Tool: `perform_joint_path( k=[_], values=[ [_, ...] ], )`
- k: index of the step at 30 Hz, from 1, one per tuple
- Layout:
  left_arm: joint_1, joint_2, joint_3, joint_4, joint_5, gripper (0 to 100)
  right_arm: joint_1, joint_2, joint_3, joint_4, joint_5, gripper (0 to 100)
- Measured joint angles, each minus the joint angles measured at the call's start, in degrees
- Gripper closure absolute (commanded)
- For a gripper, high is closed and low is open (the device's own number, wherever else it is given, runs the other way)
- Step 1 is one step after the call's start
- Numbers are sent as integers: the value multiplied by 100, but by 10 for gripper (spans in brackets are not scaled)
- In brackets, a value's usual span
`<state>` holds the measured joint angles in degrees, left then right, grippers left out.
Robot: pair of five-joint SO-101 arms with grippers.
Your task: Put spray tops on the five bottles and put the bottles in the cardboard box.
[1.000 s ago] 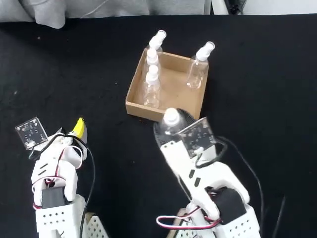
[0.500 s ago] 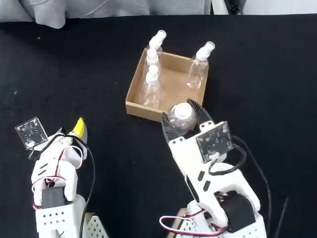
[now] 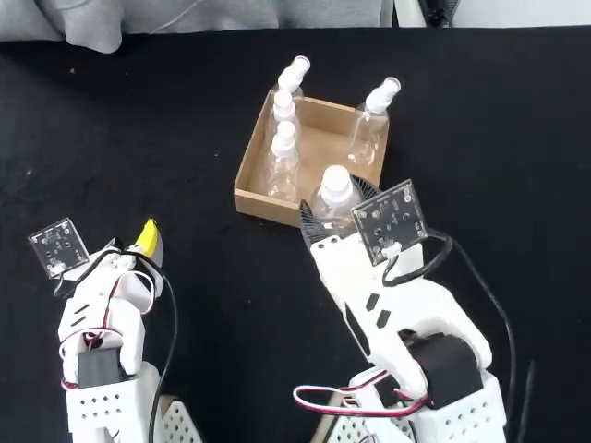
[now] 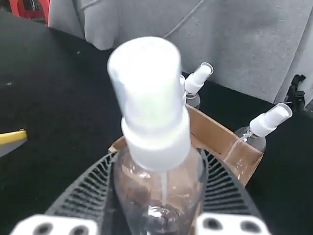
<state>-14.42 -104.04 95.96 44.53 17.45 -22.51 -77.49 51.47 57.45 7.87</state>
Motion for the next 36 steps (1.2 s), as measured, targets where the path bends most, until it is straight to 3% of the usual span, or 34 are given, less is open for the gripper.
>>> perform_joint_path(
  k=[14,33,36],
  values=[
    [0,0,0,0,0,787,18,967,-18,-422,-79,864],
    [0,0,0,0,0,787,1380,2541,-18,-2040,-413,861],
    [0,0,0,0,0,787,1398,2690,-18,-2119,-747,860]
  ],
)
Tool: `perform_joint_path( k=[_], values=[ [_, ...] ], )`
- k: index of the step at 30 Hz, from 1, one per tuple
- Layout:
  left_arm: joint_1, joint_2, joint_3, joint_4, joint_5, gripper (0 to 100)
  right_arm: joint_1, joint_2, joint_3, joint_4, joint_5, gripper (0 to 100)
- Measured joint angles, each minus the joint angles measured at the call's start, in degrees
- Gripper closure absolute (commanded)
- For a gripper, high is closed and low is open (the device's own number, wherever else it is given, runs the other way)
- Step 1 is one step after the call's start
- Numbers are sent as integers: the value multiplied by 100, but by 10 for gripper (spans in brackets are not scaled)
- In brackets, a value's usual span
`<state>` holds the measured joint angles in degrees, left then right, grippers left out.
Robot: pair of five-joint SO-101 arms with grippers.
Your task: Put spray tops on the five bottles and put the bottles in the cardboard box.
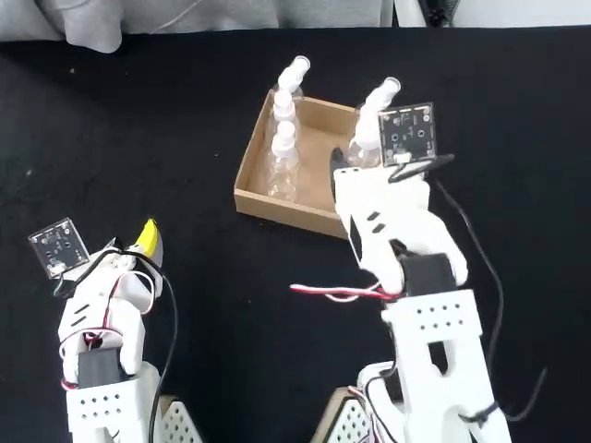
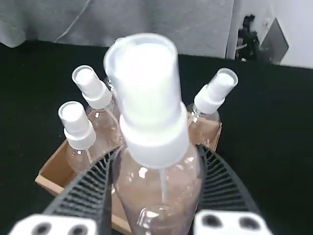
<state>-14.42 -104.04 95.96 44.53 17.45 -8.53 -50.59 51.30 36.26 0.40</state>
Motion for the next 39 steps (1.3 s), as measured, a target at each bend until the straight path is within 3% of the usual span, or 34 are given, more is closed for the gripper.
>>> perform_joint_path(
  k=[6,18,39],
  values=[
    [0,0,0,0,0,788,0,158,0,-35,-510,860],
    [0,0,0,0,0,790,0,712,633,-1864,-527,861],
    [0,0,0,0,0,790,220,2189,1046,-3534,-536,863]
  ],
)
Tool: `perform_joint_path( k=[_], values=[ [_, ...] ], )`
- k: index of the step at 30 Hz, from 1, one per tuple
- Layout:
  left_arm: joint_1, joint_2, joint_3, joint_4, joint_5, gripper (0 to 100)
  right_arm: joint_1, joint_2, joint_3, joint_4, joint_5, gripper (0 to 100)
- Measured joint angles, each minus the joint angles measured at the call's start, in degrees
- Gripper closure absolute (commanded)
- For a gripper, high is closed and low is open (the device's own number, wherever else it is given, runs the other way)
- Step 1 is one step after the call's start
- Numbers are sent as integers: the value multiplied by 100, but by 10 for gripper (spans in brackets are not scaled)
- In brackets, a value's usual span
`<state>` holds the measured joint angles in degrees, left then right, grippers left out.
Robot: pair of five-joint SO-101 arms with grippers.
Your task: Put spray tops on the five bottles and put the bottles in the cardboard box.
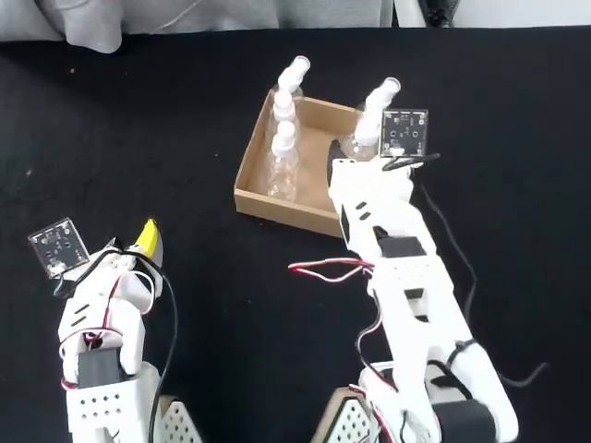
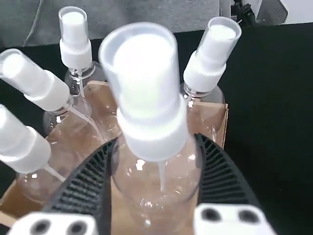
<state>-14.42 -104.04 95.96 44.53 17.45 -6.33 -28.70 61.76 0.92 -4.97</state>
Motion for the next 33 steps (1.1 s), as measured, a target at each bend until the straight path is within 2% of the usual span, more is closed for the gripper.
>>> perform_joint_path(
  k=[14,33],
  values=[
    [0,0,0,35,0,787,0,976,0,-712,0,863],
    [0,0,0,35,0,787,0,1292,0,-747,0,860]
  ],
)
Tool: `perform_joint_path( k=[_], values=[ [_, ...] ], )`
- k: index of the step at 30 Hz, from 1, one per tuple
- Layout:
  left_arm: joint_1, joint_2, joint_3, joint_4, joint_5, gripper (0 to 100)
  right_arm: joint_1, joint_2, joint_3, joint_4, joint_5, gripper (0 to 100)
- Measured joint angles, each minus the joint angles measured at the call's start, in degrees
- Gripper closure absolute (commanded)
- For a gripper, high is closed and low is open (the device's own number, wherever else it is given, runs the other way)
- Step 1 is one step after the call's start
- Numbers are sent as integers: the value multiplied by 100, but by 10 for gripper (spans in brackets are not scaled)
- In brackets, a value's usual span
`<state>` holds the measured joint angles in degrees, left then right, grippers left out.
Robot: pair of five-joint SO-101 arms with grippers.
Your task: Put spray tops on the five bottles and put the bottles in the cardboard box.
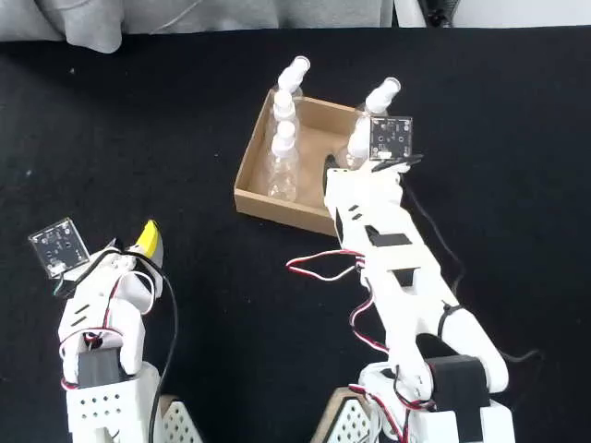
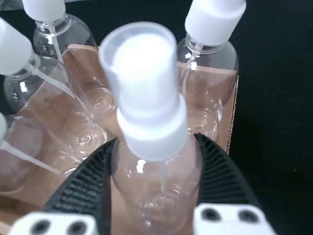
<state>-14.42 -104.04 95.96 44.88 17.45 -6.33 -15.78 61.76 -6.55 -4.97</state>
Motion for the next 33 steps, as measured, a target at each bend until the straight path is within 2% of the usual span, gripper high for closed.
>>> perform_joint_path(
  k=[15,22,33],
  values=[
    [0,0,0,9,0,787,0,0,114,0,0,858],
    [0,0,0,9,0,787,0,0,114,0,-9,719],
    [0,0,0,9,-9,787,0,9,202,0,-9,704]
  ],
)
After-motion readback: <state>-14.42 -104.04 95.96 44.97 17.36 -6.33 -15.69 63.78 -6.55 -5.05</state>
